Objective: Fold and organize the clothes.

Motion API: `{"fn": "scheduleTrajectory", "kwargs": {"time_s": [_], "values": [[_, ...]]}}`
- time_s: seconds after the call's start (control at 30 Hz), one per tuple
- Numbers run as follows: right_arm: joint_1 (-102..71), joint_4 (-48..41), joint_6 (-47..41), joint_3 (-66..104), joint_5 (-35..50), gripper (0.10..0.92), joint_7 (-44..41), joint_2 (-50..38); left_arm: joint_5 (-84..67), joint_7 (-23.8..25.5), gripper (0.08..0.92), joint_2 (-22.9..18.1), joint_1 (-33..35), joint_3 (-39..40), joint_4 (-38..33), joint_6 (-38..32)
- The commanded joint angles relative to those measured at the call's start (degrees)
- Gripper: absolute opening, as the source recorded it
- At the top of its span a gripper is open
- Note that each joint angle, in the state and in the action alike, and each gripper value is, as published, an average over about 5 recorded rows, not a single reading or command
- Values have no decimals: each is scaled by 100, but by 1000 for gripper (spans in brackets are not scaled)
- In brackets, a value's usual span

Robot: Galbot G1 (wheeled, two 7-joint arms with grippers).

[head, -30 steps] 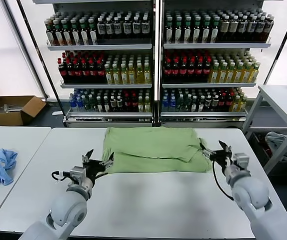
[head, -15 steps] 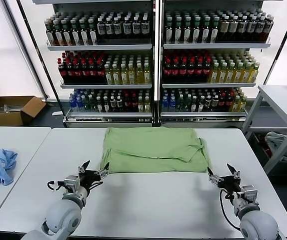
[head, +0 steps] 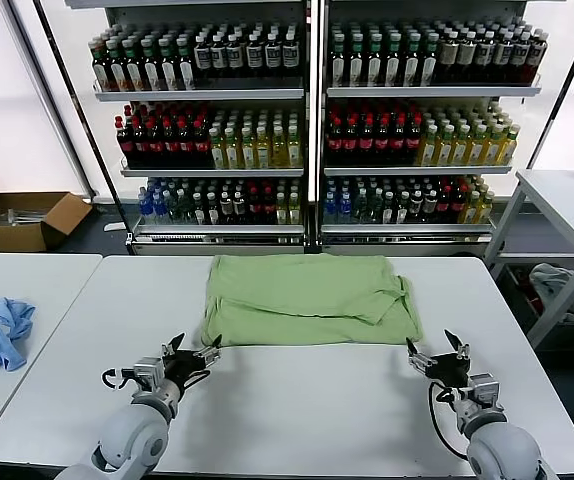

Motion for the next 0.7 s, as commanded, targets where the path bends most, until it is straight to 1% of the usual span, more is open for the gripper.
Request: {"fn": "scheduleTrajectory", "kwargs": {"time_s": [0.03,0.2,0.37,0.47,0.63,0.7], "values": [[490,-326,-42,-364,-91,823,-37,109,-90,18,780,-90,-21,43,75,7],[788,-686,-139,-607,-92,823,-16,321,-73,26,707,-142,-68,98,117,11],[1021,-942,-168,-743,-61,818,-15,496,-69,38,672,-163,-115,134,133,20],[1136,-1095,-171,-807,-68,771,-29,549,-53,53,650,-169,-119,167,146,19],[1246,-1164,-158,-860,-80,629,-32,585,-12,66,598,-169,-106,240,152,21],[1250,-1149,-157,-874,-93,568,-38,582,10,79,556,-159,-95,262,146,27]]}}
